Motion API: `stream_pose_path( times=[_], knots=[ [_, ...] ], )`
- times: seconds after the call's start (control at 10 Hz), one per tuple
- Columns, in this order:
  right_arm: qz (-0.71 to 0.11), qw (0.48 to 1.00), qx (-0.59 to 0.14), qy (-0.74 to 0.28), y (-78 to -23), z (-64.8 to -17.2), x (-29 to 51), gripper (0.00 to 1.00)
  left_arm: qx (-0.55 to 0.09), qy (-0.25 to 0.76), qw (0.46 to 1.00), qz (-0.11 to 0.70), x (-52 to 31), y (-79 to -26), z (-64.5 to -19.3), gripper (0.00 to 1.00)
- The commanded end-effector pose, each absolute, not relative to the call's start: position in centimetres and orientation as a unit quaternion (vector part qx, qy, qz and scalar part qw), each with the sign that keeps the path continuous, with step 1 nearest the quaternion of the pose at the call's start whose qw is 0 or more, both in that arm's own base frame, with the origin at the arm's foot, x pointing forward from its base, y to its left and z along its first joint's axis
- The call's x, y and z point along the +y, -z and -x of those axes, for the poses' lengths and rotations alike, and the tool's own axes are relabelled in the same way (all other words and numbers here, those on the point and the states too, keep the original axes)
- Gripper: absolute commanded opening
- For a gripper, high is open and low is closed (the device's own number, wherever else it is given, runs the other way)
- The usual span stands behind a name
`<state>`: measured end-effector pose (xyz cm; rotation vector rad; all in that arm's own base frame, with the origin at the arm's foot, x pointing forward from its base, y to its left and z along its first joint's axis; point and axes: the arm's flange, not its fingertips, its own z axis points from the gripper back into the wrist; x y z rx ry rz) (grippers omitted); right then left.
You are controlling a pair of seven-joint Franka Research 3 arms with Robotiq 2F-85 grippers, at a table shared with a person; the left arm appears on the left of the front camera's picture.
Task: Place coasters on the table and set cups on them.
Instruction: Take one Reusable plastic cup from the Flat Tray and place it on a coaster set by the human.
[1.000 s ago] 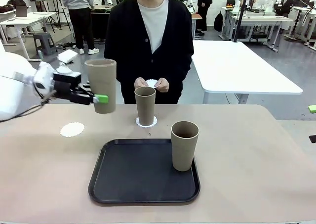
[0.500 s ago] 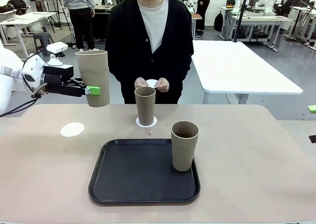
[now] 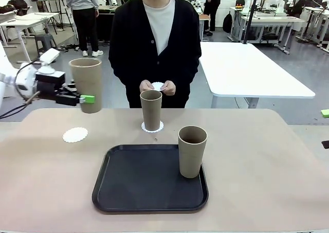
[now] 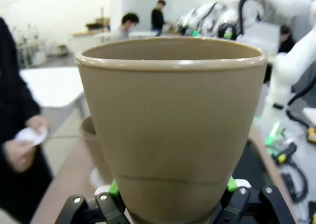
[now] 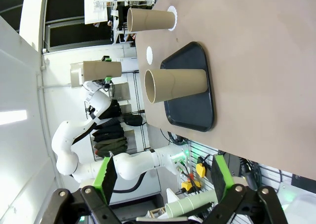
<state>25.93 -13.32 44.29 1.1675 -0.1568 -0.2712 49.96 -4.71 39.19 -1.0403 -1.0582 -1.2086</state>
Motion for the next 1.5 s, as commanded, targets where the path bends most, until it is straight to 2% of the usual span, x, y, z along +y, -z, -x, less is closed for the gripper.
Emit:
stream_pose_path(
  times=[0.0,0.2,0.4,0.8,1.4],
  knots=[
    [-0.557,0.818,-0.078,0.122,-44.3,-26.0,-13.3,1.0,-0.469,0.522,0.565,0.435,0.7,-37.2,-52.1,0.82],
    [-0.557,0.818,-0.078,0.122,-44.3,-26.0,-13.3,1.0,-0.482,0.489,0.578,0.442,6.0,-35.4,-52.9,0.82],
    [-0.557,0.818,-0.078,0.122,-44.3,-26.0,-13.3,1.0,-0.502,0.484,0.562,0.444,8.6,-34.3,-52.9,0.82],
    [-0.557,0.818,-0.078,0.122,-44.3,-26.0,-13.3,1.0,-0.496,0.506,0.547,0.446,7.0,-34.2,-53.1,0.82],
    [-0.557,0.818,-0.078,0.122,-44.3,-26.0,-13.3,1.0,-0.493,0.491,0.559,0.451,7.5,-33.9,-53.0,0.82]
  ],
)
